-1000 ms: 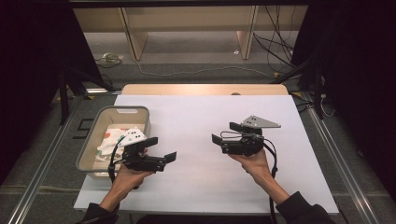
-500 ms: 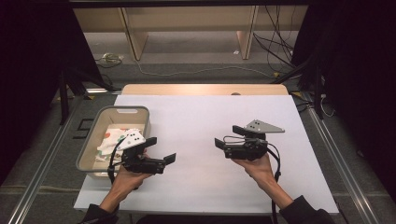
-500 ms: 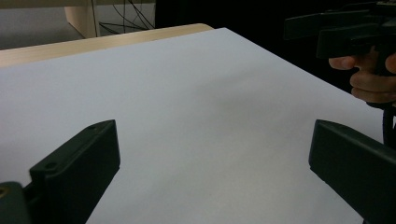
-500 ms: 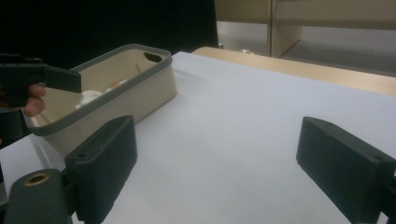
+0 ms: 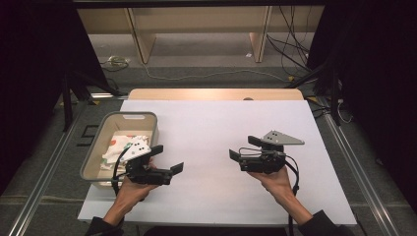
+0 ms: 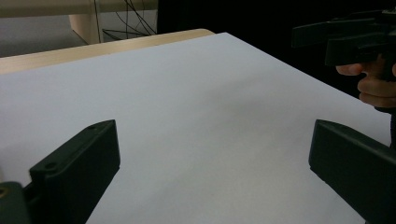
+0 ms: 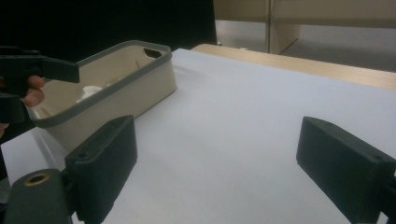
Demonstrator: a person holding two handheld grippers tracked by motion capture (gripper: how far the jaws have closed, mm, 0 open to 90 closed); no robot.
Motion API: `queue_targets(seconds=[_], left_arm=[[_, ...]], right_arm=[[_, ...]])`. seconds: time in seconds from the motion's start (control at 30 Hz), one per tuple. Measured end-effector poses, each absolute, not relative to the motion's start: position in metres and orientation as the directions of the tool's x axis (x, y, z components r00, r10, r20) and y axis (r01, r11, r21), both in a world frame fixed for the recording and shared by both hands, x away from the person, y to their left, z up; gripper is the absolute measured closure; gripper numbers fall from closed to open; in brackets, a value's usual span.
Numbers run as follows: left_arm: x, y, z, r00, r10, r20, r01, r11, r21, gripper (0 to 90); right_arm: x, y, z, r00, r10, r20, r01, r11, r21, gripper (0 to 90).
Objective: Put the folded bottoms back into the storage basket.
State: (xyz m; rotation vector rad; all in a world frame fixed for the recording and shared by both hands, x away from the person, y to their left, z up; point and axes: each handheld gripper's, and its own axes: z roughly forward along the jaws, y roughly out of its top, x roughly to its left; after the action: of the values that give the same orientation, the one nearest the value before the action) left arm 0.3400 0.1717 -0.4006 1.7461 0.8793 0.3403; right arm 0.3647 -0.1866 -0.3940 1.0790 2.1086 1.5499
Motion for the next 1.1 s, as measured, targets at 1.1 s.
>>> queue_targets(seconds=[1.1], left_arm=[[0.323,0.169,-0.403,0.709,0.679,-0.192,0.385,-0.144,0.912,0.9]], right_arm=[[0.328,-0.203,-0.401,-0.649,0.752,0.114,0.329,0.143,0.933,13.9]])
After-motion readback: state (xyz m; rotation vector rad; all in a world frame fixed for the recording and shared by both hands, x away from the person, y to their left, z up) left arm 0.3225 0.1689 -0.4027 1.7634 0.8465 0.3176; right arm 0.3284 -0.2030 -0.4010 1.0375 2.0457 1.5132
